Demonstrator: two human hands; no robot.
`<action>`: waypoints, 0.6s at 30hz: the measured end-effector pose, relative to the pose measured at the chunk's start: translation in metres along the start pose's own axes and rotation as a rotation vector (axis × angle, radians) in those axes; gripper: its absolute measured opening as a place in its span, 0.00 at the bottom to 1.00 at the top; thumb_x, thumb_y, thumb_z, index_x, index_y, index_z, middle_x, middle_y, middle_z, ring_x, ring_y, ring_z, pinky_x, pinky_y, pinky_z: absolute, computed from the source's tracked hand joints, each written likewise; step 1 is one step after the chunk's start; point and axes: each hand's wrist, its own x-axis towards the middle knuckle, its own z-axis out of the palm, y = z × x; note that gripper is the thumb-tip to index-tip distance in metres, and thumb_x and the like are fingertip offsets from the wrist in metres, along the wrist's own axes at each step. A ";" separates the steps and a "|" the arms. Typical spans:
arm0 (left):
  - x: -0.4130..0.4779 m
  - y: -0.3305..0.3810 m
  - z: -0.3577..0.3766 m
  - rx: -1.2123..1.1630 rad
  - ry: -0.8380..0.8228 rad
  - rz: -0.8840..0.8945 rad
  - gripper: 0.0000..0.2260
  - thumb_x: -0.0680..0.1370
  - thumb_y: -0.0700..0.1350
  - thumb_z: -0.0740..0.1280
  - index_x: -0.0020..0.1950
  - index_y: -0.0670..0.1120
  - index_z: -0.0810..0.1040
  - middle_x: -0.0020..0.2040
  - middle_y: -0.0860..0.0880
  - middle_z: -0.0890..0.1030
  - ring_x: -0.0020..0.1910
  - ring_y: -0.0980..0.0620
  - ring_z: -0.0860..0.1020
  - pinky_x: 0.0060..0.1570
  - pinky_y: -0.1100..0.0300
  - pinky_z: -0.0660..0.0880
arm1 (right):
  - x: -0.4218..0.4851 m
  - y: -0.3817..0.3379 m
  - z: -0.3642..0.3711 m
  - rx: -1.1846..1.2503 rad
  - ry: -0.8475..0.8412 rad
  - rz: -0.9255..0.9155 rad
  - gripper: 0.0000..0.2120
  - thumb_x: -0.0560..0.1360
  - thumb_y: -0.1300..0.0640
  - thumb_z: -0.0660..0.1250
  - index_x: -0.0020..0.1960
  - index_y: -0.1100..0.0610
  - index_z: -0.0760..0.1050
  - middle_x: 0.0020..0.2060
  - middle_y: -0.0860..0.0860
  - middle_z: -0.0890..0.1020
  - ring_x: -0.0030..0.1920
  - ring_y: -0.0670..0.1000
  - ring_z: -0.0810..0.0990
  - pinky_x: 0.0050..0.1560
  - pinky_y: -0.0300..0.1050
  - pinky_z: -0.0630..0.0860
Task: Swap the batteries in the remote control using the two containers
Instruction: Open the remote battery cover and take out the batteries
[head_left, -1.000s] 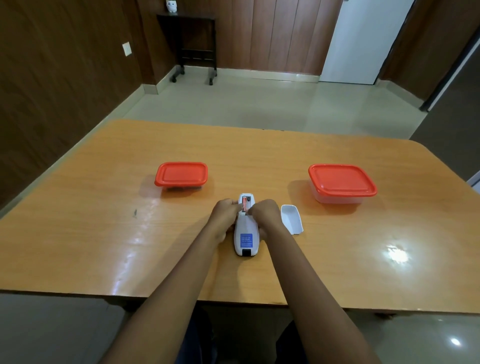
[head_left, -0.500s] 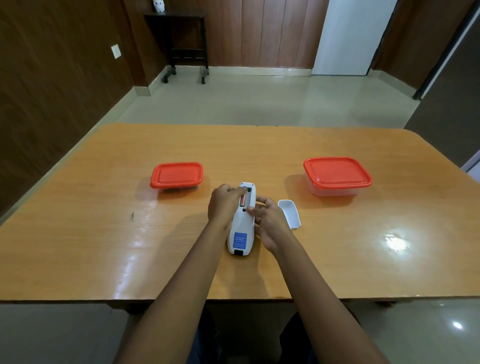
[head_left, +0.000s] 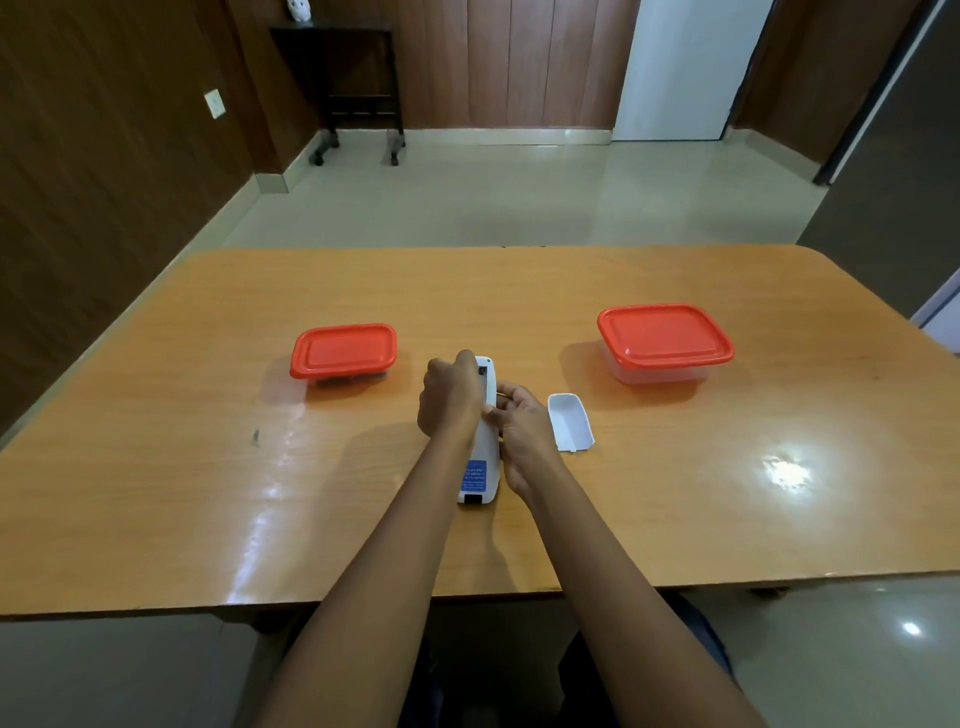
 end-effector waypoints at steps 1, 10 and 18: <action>0.000 0.000 -0.001 -0.006 -0.006 0.002 0.18 0.73 0.51 0.54 0.57 0.42 0.72 0.55 0.43 0.79 0.53 0.41 0.77 0.53 0.50 0.72 | 0.001 0.000 0.000 0.000 0.001 -0.001 0.14 0.76 0.67 0.60 0.60 0.58 0.73 0.49 0.54 0.81 0.41 0.50 0.78 0.40 0.45 0.76; 0.003 0.001 -0.010 -0.133 -0.189 0.041 0.17 0.66 0.53 0.56 0.47 0.43 0.71 0.41 0.44 0.78 0.38 0.43 0.75 0.41 0.53 0.69 | 0.000 -0.001 0.001 0.031 -0.001 0.012 0.15 0.76 0.68 0.60 0.62 0.60 0.72 0.49 0.54 0.80 0.40 0.49 0.79 0.39 0.43 0.76; 0.006 -0.015 -0.013 0.020 -0.255 0.231 0.13 0.73 0.54 0.60 0.49 0.46 0.68 0.50 0.47 0.75 0.44 0.47 0.74 0.43 0.55 0.68 | 0.003 -0.002 0.000 0.029 0.015 0.032 0.14 0.77 0.68 0.59 0.62 0.60 0.72 0.43 0.50 0.80 0.39 0.48 0.78 0.37 0.42 0.75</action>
